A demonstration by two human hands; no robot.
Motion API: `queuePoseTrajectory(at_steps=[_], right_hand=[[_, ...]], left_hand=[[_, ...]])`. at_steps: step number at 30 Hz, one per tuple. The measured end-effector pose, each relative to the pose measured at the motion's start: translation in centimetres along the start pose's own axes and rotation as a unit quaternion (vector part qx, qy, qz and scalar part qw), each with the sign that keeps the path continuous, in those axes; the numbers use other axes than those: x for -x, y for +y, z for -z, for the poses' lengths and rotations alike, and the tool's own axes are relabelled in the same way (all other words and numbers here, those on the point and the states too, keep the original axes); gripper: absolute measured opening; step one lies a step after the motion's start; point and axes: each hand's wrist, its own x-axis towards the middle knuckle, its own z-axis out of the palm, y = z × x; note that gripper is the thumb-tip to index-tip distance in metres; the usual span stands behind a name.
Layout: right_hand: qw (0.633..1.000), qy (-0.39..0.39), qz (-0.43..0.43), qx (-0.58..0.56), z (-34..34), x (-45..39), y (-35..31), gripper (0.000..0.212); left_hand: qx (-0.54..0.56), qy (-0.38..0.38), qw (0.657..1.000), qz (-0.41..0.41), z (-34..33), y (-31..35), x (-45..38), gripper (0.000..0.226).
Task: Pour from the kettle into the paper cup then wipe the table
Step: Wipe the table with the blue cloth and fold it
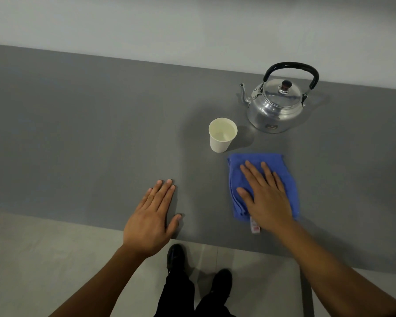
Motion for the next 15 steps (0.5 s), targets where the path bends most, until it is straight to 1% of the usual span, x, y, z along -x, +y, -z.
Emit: queuePoseTrajectory(at_steps=[2,5,7,10,13,15], right_hand=[[1.000,0.007,-0.026,0.009,-0.3,-1.4,-1.8,0.067],[1.000,0.006,-0.015,0.020,-1.0,-1.6,-4.7,0.068],[1.000,0.001,-0.008,0.014,-1.5,-0.4,-6.3,0.069],[1.000,-0.005,-0.024,0.000,-2.2,2.5,-8.3,0.070],[0.999,-0.029,-0.005,-0.015,-2.7,5.4,-9.7,0.071],[0.996,-0.037,0.021,-0.079,-2.3,6.3,-9.7,0.073]], left_hand=[[0.003,-0.004,1.000,0.003,0.0,0.0,0.0,0.076],[0.006,-0.009,1.000,0.005,0.2,0.2,0.0,0.077],[0.009,-0.010,1.000,0.005,0.4,0.3,-0.1,0.077],[0.024,-0.007,1.000,0.005,0.8,0.5,-0.1,0.078],[0.084,0.009,0.996,0.016,1.3,0.8,-0.1,0.075],[0.151,0.044,0.987,0.034,1.7,1.3,-0.1,0.068]])
